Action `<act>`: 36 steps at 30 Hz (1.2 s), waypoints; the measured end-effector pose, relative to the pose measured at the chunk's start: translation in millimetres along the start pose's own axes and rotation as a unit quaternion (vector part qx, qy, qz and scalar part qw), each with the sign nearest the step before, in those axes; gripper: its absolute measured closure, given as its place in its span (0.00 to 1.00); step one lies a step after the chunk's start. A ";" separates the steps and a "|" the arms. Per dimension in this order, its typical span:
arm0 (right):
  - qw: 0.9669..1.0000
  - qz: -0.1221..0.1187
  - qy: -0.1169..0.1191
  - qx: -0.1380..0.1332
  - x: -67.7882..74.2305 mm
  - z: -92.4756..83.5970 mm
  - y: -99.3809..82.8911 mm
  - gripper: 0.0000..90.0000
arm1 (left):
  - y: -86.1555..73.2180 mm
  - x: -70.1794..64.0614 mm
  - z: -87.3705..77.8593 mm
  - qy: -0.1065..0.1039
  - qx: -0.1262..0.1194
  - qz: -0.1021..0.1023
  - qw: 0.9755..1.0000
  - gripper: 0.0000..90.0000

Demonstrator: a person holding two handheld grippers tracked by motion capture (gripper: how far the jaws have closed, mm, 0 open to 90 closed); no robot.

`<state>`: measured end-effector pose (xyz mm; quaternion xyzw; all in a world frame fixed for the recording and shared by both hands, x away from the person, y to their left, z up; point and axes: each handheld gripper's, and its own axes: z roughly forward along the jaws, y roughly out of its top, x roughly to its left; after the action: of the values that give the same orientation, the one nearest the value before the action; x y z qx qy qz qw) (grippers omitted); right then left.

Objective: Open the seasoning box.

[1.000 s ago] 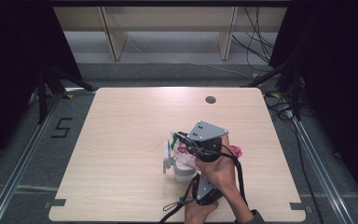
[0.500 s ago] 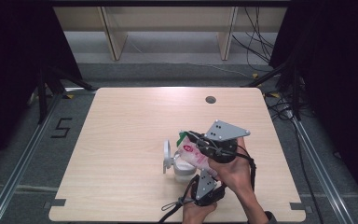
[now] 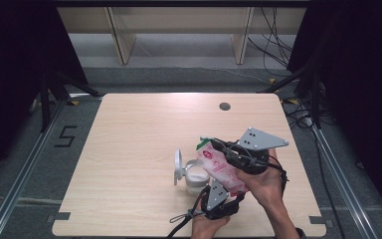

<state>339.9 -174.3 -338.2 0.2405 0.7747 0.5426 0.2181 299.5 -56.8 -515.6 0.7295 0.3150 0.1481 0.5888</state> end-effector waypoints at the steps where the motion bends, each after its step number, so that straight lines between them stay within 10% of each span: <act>1: 1.000 0.004 -0.001 -0.006 -0.4 -0.7 -1.1 1.00 | -0.2 0.3 -0.9 -0.002 0.006 0.007 1.000 0.60; 36: 0.997 0.081 -0.010 -0.016 -28.0 -26.4 -38.8 1.00 | -3.2 2.0 -22.5 0.016 0.053 0.001 0.998 0.37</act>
<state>341.0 -222.2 -364.4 0.3045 0.7414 0.5686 0.1852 286.9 -38.0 -513.0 0.7574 0.3315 0.1435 0.5439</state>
